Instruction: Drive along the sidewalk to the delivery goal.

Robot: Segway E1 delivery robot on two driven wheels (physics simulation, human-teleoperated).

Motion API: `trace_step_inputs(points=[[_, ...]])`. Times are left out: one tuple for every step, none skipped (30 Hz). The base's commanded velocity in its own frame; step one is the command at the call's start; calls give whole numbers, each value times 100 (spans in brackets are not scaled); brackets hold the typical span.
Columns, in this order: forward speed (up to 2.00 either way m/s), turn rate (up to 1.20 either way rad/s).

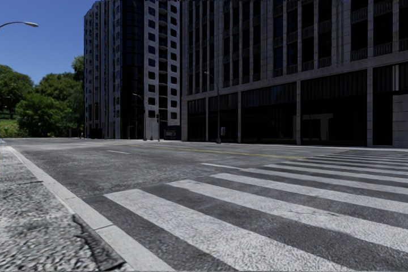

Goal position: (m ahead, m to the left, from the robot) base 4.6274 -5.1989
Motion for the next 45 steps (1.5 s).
trace_step_inputs(points=[[132,-47],[132,-47],[132,-47],[132,-47],[132,-47],[131,-47],[128,-47],[123,-47],[117,-47],[112,-47],[109,-47],[109,-47],[108,-56],[108,-60],[108,-62],[108,-62],[108,-62],[108,-62],[108,-62],[108,-62],[108,-62],[108,-62],[108,-62],[108,-62],[108,-62],[108,-62],[108,-62],[108,-62],[108,-62],[108,-62],[108,-62],[108,-62],[108,-62],[108,-62],[108,-62],[108,-62],[108,-62],[108,-62],[108,-62],[108,-62],[108,-62],[108,-62],[108,-62],[108,-62],[108,-62]])
